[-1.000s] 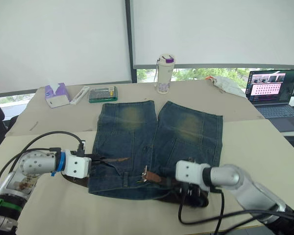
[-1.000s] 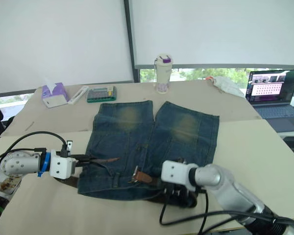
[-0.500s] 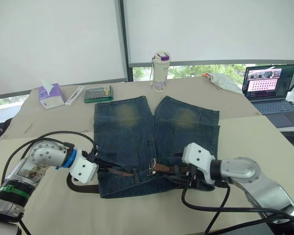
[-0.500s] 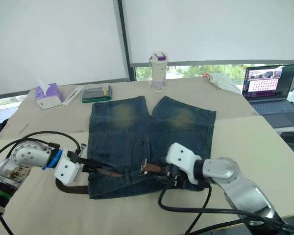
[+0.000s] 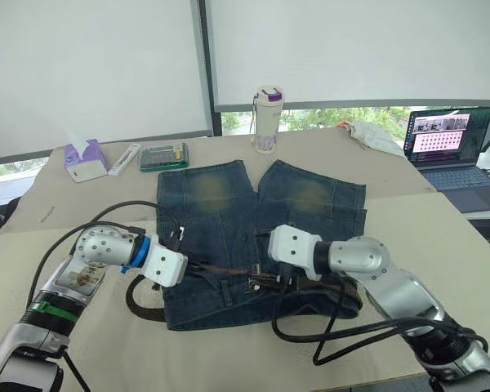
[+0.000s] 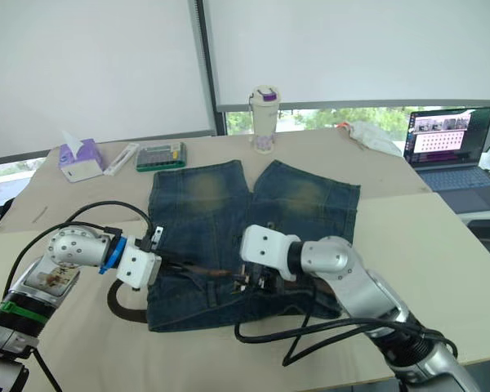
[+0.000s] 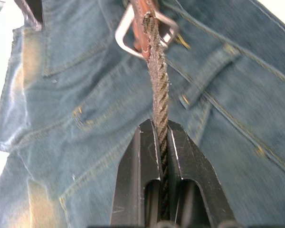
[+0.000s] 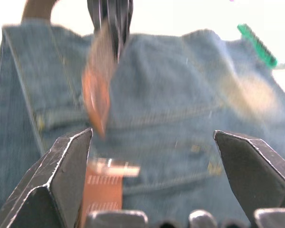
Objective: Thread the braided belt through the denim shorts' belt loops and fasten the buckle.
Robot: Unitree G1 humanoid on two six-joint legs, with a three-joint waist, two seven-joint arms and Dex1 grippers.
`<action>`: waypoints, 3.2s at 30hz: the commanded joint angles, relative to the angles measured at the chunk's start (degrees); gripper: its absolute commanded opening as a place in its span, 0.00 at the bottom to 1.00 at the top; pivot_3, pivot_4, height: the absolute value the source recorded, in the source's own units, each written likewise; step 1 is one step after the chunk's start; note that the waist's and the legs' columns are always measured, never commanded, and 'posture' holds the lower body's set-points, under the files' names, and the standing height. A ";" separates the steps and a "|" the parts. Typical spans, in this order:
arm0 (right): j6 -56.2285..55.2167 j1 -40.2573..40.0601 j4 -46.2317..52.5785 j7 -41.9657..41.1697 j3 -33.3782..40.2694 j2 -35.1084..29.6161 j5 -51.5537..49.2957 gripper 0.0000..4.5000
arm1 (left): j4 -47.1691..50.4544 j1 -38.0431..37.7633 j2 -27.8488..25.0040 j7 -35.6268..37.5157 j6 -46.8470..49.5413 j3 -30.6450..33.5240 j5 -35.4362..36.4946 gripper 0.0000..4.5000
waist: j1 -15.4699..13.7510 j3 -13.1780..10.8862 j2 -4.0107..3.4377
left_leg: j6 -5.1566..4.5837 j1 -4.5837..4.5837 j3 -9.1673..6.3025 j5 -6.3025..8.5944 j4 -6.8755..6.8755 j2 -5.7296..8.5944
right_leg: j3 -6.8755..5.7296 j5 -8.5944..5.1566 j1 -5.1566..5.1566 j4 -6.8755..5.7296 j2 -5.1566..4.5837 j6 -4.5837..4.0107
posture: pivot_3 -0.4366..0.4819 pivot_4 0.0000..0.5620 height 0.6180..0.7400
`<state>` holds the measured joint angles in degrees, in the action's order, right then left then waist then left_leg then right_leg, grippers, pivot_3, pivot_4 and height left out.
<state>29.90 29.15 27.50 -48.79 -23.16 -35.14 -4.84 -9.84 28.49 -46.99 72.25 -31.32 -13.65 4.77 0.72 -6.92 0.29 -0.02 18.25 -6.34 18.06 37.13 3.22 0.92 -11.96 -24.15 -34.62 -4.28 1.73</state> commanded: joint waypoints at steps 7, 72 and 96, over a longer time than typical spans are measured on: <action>-1.86 2.70 -1.53 -5.32 0.24 1.28 -2.36 0.33 | 4.73 0.03 1.53 -3.04 3.99 1.82 0.98 0.00 | 0.00 0.00 -0.01 | -0.02 0.00 -0.02 0.01 0.13 0.01 | 0.00 -0.01 -0.01 -0.26 -0.02 0.01 | 0.48 0.27 1.00; -16.68 -1.65 -13.11 -6.03 -9.89 -1.38 18.24 0.42 | 12.04 -19.41 -6.15 -8.26 -3.18 12.56 -2.10 0.00 | -0.45 0.03 -0.09 | -0.04 -0.14 0.11 0.03 0.16 -0.04 | 0.06 -0.05 -0.02 -0.17 -0.11 0.01 | 0.48 0.27 1.00; 2.61 -3.66 -3.14 -6.11 -0.88 5.63 4.52 0.00 | 10.48 -16.60 -1.27 -18.73 -3.71 4.52 -15.15 0.00 | -0.51 0.03 -0.09 | -0.06 -0.11 0.06 0.04 0.14 0.00 | 0.05 -0.05 -0.04 -0.30 -0.11 0.01 | 0.48 0.27 1.00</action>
<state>31.52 24.40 21.61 -54.92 -25.72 -30.23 1.51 -1.81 11.01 -49.00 54.83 -36.40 -8.45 -10.42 0.21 -6.89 0.20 -0.08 18.14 -6.28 18.10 37.28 3.22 0.96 -12.01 -24.18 -34.93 -4.38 1.74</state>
